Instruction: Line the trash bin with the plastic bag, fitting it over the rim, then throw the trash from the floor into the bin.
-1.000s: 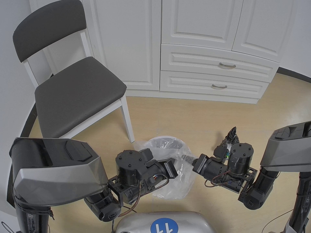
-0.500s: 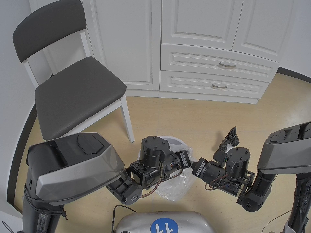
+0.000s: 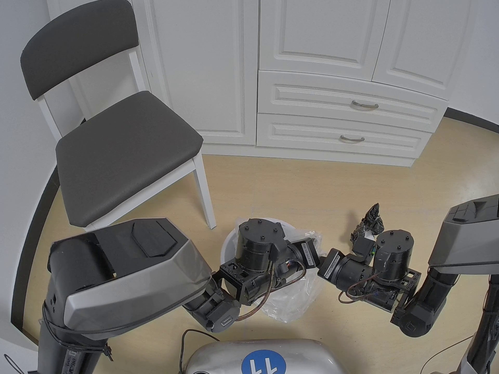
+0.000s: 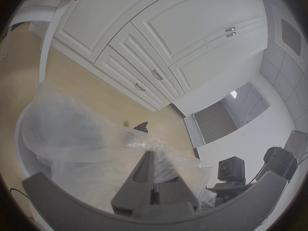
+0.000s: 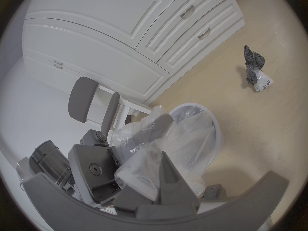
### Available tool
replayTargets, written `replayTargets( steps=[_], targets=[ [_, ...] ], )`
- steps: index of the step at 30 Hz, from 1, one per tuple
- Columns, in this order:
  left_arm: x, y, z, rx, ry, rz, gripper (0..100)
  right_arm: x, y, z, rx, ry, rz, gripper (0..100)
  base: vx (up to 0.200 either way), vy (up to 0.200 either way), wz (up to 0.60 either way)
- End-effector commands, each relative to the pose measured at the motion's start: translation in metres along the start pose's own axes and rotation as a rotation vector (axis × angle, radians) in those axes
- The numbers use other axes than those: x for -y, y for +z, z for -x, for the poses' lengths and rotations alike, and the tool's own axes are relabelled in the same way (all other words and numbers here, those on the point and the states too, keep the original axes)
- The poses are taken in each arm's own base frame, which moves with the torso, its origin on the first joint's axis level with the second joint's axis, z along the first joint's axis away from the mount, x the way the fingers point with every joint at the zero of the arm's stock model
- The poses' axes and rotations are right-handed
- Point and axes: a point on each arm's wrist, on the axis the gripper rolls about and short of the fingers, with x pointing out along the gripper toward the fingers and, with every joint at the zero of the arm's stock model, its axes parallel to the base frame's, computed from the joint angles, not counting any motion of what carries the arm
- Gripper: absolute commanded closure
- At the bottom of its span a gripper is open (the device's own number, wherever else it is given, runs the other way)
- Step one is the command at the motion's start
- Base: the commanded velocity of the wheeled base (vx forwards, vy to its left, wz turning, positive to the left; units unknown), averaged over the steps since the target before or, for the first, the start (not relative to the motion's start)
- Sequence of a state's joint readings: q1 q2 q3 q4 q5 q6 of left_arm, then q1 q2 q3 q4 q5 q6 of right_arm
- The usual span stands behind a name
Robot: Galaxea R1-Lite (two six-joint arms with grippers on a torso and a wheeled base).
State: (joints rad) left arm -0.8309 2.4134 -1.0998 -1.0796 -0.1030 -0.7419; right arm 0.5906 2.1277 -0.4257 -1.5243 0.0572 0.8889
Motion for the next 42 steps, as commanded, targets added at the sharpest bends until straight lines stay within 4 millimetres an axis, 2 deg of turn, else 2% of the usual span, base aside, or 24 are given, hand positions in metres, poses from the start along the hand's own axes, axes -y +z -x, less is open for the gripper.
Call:
replayTargets(
  steps=[1, 5, 11, 18, 24, 27, 30, 33, 37, 39, 42],
  targets=[
    [0.001, -0.004, 0.007, -0.037, 0.015, 0.029, 100, -0.025, 0.021, 0.016, 0.087, 0.106, 0.008, 100, 0.000, 0.000, 0.00],
    [0.000, 0.000, 0.008, -0.031, 0.019, 0.040, 100, -0.027, 0.020, 0.017, 0.082, 0.110, 0.011, 100, 0.000, 0.000, 0.00],
    [-0.013, 0.006, 0.007, -0.071, 0.066, 0.057, 100, -0.018, 0.012, 0.009, 0.056, 0.085, 0.008, 100, 0.000, 0.000, 0.00],
    [-0.031, 0.028, 0.007, -0.122, 0.167, 0.094, 100, -0.029, 0.015, 0.015, 0.066, 0.119, 0.011, 100, 0.000, 0.000, 0.00],
    [-0.037, 0.043, 0.007, -0.109, 0.198, 0.102, 100, -0.015, 0.002, 0.004, 0.027, 0.073, 0.013, 100, 0.000, 0.000, 0.00],
    [-0.032, 0.056, 0.016, -0.083, 0.198, 0.102, 100, -0.009, 0.001, 0.001, 0.023, 0.054, 0.011, 100, 0.000, 0.000, 0.00],
    [-0.035, 0.059, 0.024, -0.077, 0.211, 0.101, 100, -0.009, 0.002, 0.001, 0.025, 0.054, 0.011, 100, 0.000, 0.000, 0.00],
    [-0.045, 0.063, 0.039, -0.072, 0.250, 0.110, 100, -0.007, 0.004, 0.000, 0.037, 0.049, 0.013, 100, 0.000, 0.000, 0.00],
    [-0.060, 0.074, 0.047, -0.043, 0.289, 0.126, 100, 0.001, 0.007, -0.006, 0.050, 0.026, 0.012, 100, 0.000, 0.000, 0.00],
    [-0.076, 0.092, 0.062, 0.007, 0.326, 0.146, 100, 0.008, 0.011, -0.014, 0.070, 0.014, 0.016, 100, 0.000, 0.000, 0.00],
    [-0.084, 0.106, 0.076, 0.045, 0.350, 0.159, 100, 0.013, 0.011, -0.022, 0.076, 0.010, 0.031, 100, 0.000, 0.000, 0.00]
  ],
)
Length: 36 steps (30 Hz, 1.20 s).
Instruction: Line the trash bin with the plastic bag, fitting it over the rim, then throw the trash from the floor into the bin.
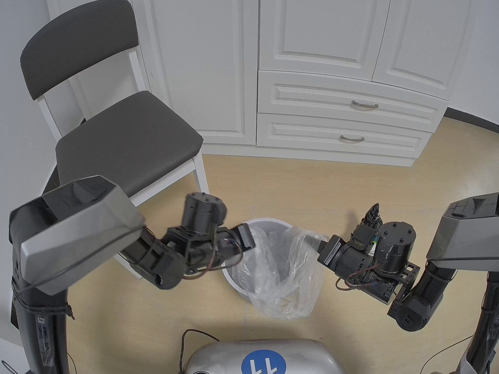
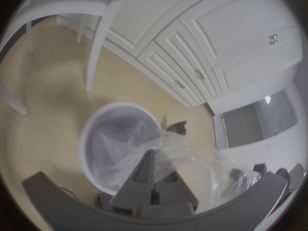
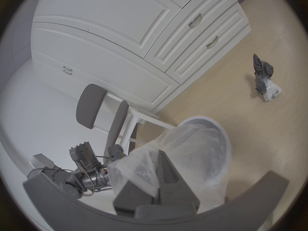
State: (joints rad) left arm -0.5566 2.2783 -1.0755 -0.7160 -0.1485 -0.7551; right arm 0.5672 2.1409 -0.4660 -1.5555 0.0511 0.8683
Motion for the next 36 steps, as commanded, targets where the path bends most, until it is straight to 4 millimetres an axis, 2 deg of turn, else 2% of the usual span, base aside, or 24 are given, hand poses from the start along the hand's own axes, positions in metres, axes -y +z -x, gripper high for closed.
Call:
replayTargets(
  steps=[1, 7, 10, 15, 21, 24, 27, 31, 36],
  targets=[
    [-0.019, 0.035, 0.029, 0.088, 0.036, 0.041, 100, 0.016, -0.001, -0.020, 0.021, -0.013, 0.019, 100, 0.000, 0.000, 0.00],
    [-0.029, 0.034, 0.043, 0.095, 0.054, 0.056, 100, 0.017, 0.001, -0.053, 0.066, 0.043, 0.034, 100, 0.000, 0.000, 0.00],
    [-0.031, 0.031, 0.044, 0.122, 0.033, 0.047, 100, 0.018, -0.006, -0.067, 0.060, 0.071, 0.037, 100, 0.000, 0.000, 0.00],
    [-0.034, 0.026, 0.046, 0.149, 0.007, 0.037, 100, 0.033, -0.020, -0.089, 0.055, 0.074, 0.051, 100, 0.000, 0.000, 0.00],
    [-0.039, 0.015, 0.033, 0.151, -0.013, 0.024, 100, 0.053, -0.029, -0.093, 0.037, 0.027, 0.071, 100, 0.000, 0.000, 0.00],
    [-0.038, 0.009, 0.027, 0.136, -0.017, 0.011, 100, 0.059, -0.026, -0.092, 0.042, 0.007, 0.070, 100, 0.000, 0.000, 0.00],
    [-0.042, 0.001, 0.018, 0.118, -0.001, -0.050, 100, 0.079, -0.020, -0.091, 0.056, -0.043, 0.065, 100, 0.000, 0.000, 0.00],
    [-0.048, -0.001, 0.014, 0.122, 0.003, -0.078, 100, 0.095, -0.015, -0.091, 0.071, -0.078, 0.076, 100, 0.000, 0.000, 0.00],
    [-0.056, 0.001, 0.006, 0.126, 0.016, -0.077, 100, 0.099, -0.006, -0.088, 0.082, -0.090, 0.099, 100, 0.000, 0.000, 0.00]
  ],
)
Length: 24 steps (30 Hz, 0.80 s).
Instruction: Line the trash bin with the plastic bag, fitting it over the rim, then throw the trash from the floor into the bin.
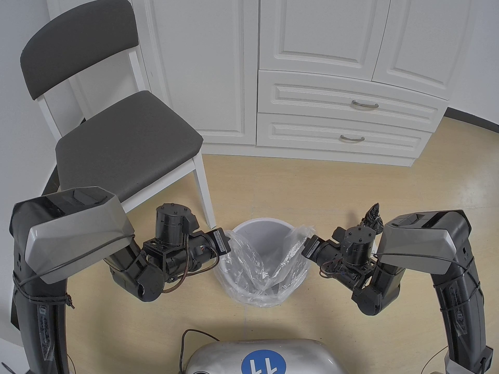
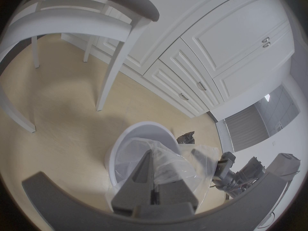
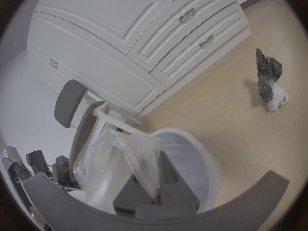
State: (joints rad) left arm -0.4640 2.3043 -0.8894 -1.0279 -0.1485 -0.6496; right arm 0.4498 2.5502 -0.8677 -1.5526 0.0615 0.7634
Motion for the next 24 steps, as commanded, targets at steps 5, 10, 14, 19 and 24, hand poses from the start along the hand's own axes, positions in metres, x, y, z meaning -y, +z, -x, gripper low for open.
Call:
replayTargets(
  steps=[5, 10, 14, 19, 24],
  targets=[
    [-0.033, -0.002, -0.011, -0.017, 0.071, -0.089, 100, 0.028, 0.008, 0.010, -0.031, -0.034, 0.165, 100, 0.000, 0.000, 0.00],
    [-0.043, 0.001, -0.008, -0.031, 0.103, -0.141, 100, 0.036, 0.012, 0.022, -0.100, -0.041, 0.238, 100, 0.000, 0.000, 0.00],
    [-0.048, 0.012, 0.004, -0.085, 0.162, -0.214, 100, 0.034, 0.016, 0.029, -0.171, -0.086, 0.284, 100, 0.000, 0.000, 0.00],
    [-0.051, 0.009, 0.009, -0.150, 0.195, -0.251, 100, 0.047, 0.010, 0.038, -0.316, -0.176, 0.365, 100, 0.000, 0.000, 0.00],
    [-0.056, 0.000, 0.005, -0.183, 0.202, -0.252, 100, 0.052, 0.003, 0.041, -0.407, -0.216, 0.396, 100, 0.000, 0.000, 0.00]
  ],
)
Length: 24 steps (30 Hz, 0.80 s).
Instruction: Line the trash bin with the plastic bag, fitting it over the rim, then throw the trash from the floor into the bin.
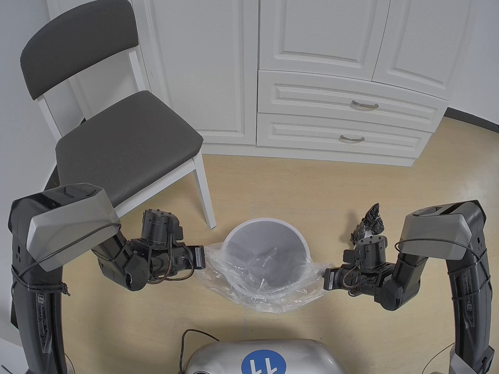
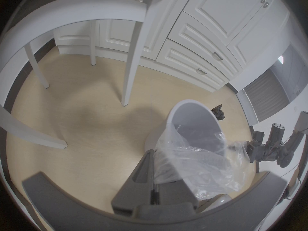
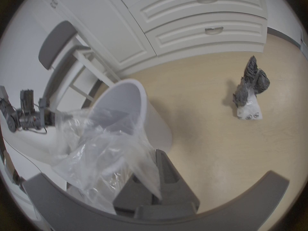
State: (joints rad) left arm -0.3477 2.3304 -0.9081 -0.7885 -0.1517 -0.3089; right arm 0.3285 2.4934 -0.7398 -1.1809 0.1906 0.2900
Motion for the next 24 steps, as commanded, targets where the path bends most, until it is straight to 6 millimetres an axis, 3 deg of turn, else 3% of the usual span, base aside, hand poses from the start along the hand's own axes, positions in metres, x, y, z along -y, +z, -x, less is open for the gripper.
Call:
replayTargets(
  steps=[1, 11, 24],
  targets=[
    [-0.001, -0.006, -0.003, -0.025, 0.006, -0.012, 100, -0.001, 0.000, 0.003, -0.034, -0.010, 0.030, 100, 0.000, 0.000, 0.00],
    [-0.005, -0.027, -0.023, -0.077, 0.013, -0.043, 100, 0.003, -0.012, -0.012, -0.056, -0.035, 0.032, 100, 0.000, 0.000, 0.00],
    [-0.012, -0.026, -0.049, 0.054, 0.025, -0.004, 100, 0.016, 0.005, -0.026, 0.083, -0.064, -0.022, 100, 0.000, 0.000, 0.00]
  ],
)
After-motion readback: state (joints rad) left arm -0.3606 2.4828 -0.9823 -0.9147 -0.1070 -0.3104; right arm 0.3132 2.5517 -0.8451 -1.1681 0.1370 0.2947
